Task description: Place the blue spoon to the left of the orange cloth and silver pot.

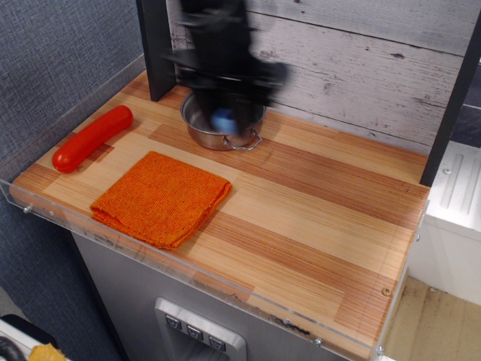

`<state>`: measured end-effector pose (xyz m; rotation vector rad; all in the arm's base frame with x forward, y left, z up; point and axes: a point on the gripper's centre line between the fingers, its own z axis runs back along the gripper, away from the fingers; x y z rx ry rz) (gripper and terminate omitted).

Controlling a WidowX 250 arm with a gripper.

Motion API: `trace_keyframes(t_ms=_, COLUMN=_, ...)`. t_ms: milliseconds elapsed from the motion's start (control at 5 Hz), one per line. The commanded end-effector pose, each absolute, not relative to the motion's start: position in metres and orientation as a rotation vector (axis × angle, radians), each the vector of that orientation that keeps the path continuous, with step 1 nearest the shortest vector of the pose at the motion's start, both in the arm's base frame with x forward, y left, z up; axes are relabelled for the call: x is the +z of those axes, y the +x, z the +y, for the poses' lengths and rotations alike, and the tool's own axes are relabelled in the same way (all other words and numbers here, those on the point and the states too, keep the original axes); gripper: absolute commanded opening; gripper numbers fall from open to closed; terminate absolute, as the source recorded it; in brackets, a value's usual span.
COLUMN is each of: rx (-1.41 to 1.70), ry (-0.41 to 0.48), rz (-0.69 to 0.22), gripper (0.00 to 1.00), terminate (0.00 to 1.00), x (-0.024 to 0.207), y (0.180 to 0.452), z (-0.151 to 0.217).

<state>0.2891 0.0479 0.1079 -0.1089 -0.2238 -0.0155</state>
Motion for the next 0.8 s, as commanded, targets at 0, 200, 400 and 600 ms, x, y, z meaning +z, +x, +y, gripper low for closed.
trace_keyframes(t_ms=0, rx=0.121, ry=-0.022, rz=-0.146, gripper=0.0, terminate=0.0, x=0.078, y=0.278, z=0.142)
trace_keyframes(t_ms=200, rx=0.146, ry=-0.006, rz=-0.091, gripper=0.0, terminate=0.0, x=0.049, y=0.284, z=0.164)
trace_keyframes(t_ms=400, rx=0.135, ry=0.016, rz=-0.059, gripper=0.0, terminate=0.0, x=0.029, y=0.295, z=0.167)
trace_keyframes(t_ms=600, rx=0.107, ry=0.024, rz=-0.052, gripper=0.0, terminate=0.0, x=0.021, y=0.303, z=0.158)
